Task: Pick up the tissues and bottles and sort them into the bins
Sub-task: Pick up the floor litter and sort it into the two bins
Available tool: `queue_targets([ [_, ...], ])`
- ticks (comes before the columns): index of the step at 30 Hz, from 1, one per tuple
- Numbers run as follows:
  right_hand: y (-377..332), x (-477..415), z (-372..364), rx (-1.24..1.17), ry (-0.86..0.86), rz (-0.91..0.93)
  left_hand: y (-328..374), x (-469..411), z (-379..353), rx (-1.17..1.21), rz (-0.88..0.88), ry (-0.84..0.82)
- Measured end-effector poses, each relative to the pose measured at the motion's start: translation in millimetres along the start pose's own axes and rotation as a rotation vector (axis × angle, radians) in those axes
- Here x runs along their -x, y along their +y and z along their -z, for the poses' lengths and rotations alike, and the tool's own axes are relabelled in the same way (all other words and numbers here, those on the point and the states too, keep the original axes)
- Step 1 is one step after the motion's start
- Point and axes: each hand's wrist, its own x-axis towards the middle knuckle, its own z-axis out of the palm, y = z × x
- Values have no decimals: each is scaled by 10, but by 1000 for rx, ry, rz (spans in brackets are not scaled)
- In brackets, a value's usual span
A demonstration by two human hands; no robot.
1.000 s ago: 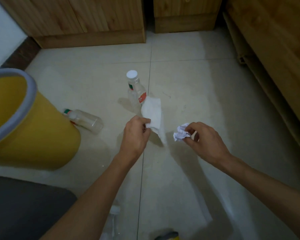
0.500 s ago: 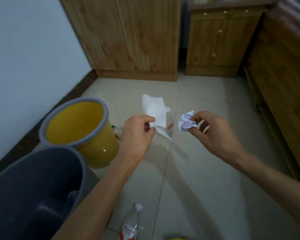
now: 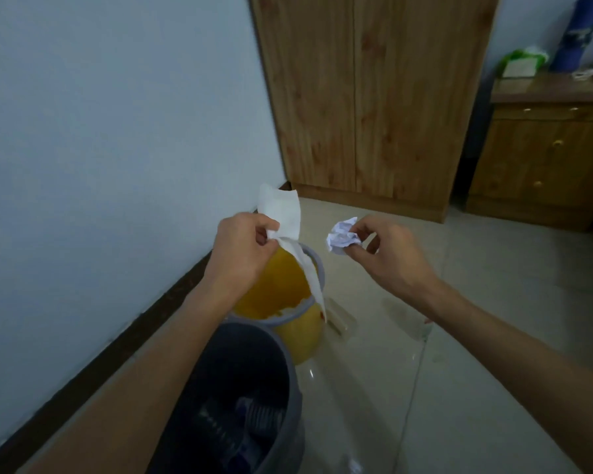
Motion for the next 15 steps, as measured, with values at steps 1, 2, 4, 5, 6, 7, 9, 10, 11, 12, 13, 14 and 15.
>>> queue_targets([
  [1, -23, -93, -121, -5, -21, 4, -104, -53, 27, -14, 12, 3],
  [2, -41, -179, -254, -1, -43, 9, -211, -98, 34, -27, 27, 1],
  [4, -58, -334, -539, 13, -93, 6, -417, -171, -6, -54, 65, -17],
  [5, -65, -400, -688, 21, -122, 1, -523, -204, -51, -72, 85, -35],
  [6, -67, -455, -841, 33, -153, -8, -633, -228, -106, -86, 105, -59],
  [7, -69, -493, -984, 48, -185, -21, -739, -246, -168, -103, 129, -91],
  [9, -47, -543, -1244, 74, -248, -54, -974, -269, -305, -147, 168, -161],
  [10, -25, -556, -1357, 89, -277, -72, -1090, -274, -385, -170, 174, -197],
  [11, 1, -568, -1452, 108, -302, -91, -1201, -273, -472, -192, 165, -227],
  [12, 28, -581, -1527, 129, -317, -106, -1297, -273, -553, -208, 145, -251],
  [13, 66, -597, -1595, 145, -324, -122, -1374, -275, -630, -229, 129, -272],
  [14, 101, -611, -1651, 157, -333, -135, -1427, -275, -694, -248, 126, -295],
  [15, 131, -624, -1694, 164, -348, -147, -1470, -276, -752, -255, 135, -319],
])
